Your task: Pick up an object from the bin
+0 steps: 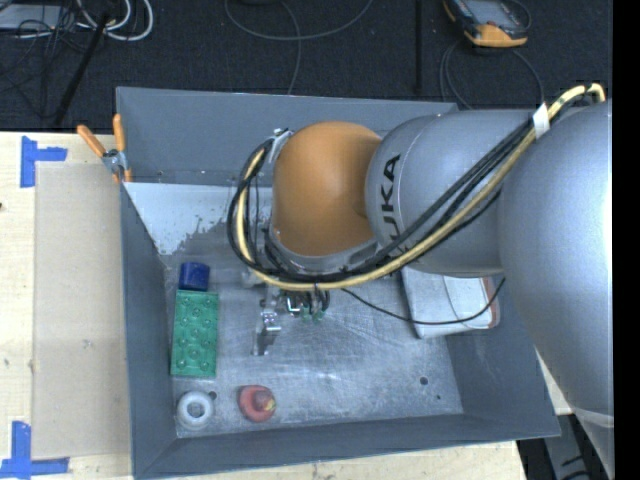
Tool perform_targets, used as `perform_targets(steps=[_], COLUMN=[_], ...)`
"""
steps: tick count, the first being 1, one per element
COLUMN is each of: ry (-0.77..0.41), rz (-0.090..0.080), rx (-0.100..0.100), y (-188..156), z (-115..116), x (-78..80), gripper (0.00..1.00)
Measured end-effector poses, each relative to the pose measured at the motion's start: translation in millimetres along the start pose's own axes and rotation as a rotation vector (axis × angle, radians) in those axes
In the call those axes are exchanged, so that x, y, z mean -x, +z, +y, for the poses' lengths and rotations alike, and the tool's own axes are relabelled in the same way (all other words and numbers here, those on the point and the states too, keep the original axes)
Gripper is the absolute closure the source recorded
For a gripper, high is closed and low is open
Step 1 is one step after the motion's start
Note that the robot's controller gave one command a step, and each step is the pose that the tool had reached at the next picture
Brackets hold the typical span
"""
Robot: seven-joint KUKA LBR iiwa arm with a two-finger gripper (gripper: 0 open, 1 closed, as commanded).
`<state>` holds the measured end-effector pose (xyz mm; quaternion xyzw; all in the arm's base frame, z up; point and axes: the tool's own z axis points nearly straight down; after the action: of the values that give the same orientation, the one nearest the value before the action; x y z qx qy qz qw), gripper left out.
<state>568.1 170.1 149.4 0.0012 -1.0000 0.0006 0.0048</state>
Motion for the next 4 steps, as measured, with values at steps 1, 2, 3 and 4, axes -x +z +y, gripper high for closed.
perform_targets(steps=[1, 2, 3, 4], ry=[-0.63, -0.967, -1.103, -1.559], rz=[-0.016, -0.009, -0.014, -0.01], rx=[-0.005, -0.003, -0.004, -0.005], y=[72.8, 49.1, 27.7, 76.5], z=[75.4, 73.7, 77.0, 77.6], x=[44.8, 7.0, 38.5, 32.7], gripper=[0.0, 0.0, 0.0, 0.0])
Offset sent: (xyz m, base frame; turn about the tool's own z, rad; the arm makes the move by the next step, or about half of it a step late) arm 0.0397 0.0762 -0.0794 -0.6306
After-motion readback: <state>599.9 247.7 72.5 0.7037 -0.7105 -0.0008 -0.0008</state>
